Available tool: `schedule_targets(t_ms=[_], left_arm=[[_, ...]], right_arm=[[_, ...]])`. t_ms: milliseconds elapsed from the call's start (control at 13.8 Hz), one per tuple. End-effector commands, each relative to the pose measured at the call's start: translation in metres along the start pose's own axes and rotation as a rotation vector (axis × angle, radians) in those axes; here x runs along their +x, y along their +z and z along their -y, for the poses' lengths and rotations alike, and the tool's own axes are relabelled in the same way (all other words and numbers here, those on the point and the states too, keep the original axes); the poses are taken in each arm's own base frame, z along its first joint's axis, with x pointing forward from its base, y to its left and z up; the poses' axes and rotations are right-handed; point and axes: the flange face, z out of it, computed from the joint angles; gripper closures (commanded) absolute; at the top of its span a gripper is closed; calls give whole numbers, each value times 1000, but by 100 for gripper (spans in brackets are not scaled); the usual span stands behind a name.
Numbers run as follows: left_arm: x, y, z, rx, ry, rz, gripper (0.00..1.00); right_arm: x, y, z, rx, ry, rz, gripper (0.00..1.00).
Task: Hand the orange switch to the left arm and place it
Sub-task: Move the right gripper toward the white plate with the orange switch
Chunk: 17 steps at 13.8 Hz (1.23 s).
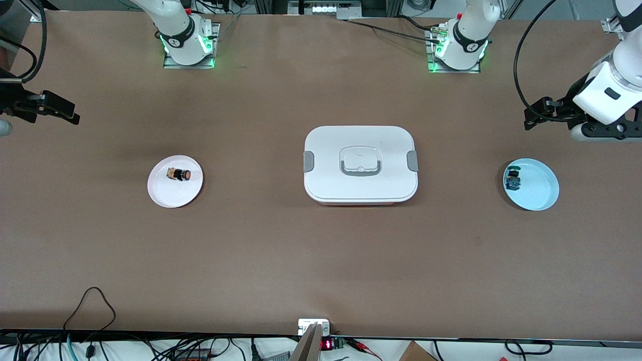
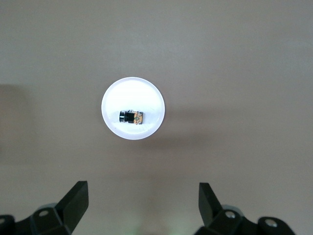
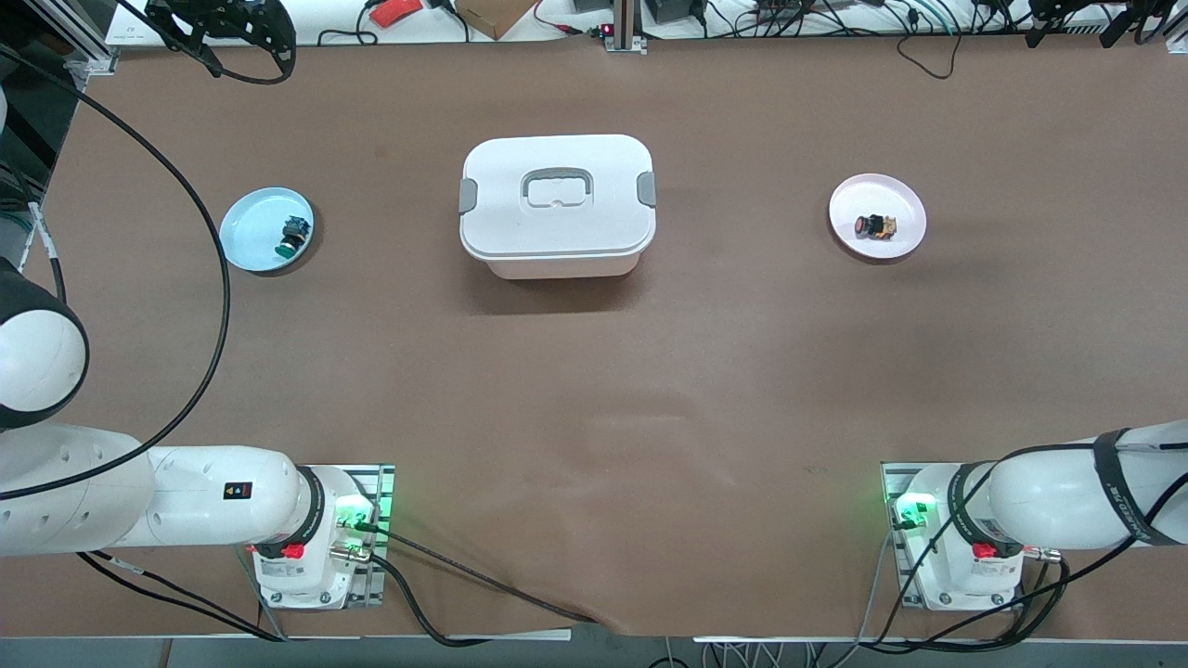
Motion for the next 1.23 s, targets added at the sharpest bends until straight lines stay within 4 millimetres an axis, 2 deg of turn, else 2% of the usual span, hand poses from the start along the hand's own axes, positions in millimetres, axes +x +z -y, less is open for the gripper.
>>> schedule_targets(t_ms=[0, 434, 1157], left_arm=[[2, -5, 0, -11, -4, 6, 0], [2, -5, -1, -11, -4, 6, 0], [2, -5, -1, -11, -4, 6, 0]], right_arm=[[-5, -7, 2, 1, 16, 5, 0], [-2, -4, 3, -1, 11, 11, 0], [18, 34, 2, -1, 21, 75, 0]])
